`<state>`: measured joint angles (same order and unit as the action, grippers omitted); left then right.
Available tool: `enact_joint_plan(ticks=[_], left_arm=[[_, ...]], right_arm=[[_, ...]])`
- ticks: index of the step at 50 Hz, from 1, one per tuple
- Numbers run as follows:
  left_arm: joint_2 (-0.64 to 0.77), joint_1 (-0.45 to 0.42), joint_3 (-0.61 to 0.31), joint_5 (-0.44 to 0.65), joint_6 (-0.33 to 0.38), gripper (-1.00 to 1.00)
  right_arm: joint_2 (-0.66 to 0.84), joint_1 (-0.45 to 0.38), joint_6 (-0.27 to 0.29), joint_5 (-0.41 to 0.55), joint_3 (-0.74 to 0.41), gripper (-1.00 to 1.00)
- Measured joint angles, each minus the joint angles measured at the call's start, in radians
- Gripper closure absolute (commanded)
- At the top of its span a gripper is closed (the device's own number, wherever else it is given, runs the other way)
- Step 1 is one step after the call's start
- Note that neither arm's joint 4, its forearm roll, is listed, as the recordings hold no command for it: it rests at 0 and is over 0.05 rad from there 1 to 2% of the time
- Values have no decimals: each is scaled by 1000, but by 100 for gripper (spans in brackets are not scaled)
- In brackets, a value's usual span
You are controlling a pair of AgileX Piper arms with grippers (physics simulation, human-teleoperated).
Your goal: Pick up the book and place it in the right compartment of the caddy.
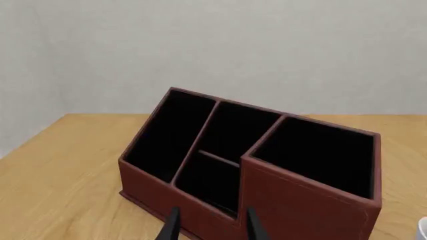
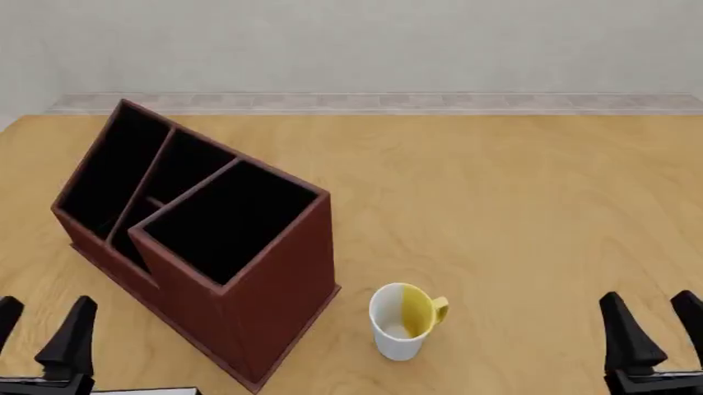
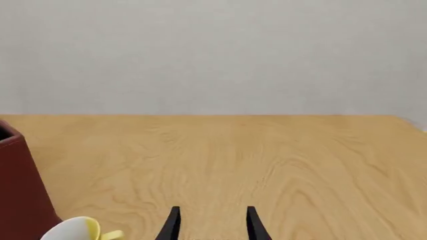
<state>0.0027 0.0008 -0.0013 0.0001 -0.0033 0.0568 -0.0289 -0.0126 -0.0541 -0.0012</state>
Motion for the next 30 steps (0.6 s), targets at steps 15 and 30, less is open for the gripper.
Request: enact_joint_plan(ticks=[15, 30], left_arm=[[1, -2, -1, -4, 3, -100], [-1, -23, -30, 35, 40, -100]], right_arm=[[-38, 39, 7, 43, -1, -100], [-44, 40, 13, 54, -1, -100]])
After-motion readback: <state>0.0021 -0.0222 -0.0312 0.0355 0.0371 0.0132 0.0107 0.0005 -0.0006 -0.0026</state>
